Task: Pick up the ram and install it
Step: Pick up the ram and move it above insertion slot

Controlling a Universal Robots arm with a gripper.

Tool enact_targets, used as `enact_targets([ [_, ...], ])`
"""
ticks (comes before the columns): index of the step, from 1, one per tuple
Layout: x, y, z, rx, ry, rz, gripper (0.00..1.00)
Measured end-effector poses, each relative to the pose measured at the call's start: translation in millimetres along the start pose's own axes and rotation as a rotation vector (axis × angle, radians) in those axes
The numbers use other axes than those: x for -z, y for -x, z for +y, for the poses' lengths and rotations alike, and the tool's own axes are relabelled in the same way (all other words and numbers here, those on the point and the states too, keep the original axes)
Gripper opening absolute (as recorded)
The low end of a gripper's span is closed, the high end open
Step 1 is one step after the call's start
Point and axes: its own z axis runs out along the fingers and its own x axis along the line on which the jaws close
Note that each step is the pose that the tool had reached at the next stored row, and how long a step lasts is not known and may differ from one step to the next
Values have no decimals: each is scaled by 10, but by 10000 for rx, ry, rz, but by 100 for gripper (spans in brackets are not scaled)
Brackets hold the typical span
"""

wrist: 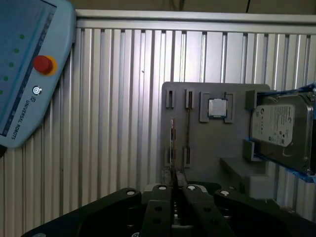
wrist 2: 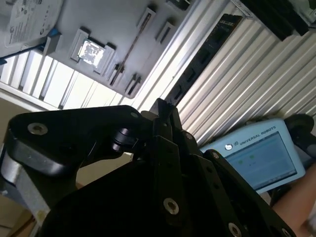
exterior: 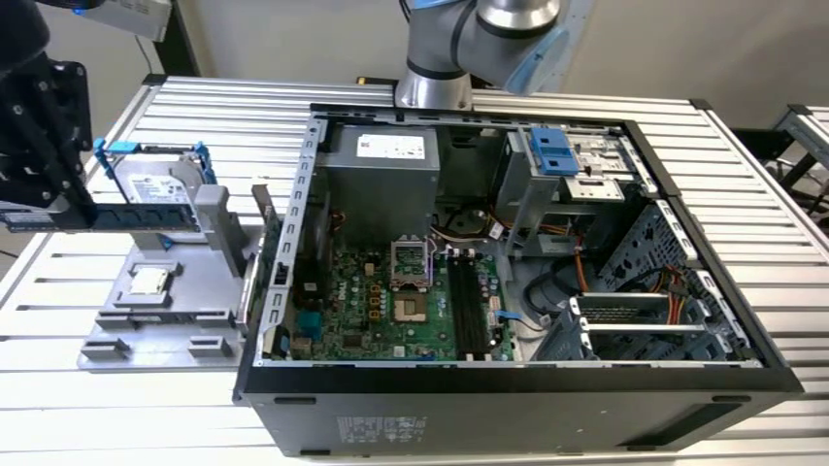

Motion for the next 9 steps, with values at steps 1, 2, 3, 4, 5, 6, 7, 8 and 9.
enact_targets([
  [1, 2, -2, -48, 0, 0, 0, 0],
  [2, 4, -2, -91, 0, 0, 0, 0],
  [3, 5, -3, -139, 0, 0, 0, 0],
  [4, 7, -5, -181, 0, 0, 0, 0],
  [5, 9, -6, -227, 0, 1, 0, 0],
  [6, 10, -7, -276, 1, 0, 0, 0],
  [7, 12, -8, -320, 0, 0, 0, 0],
  [8, 14, -9, -361, 0, 0, 0, 0],
  [9, 15, -10, -402, 0, 0, 0, 0],
])
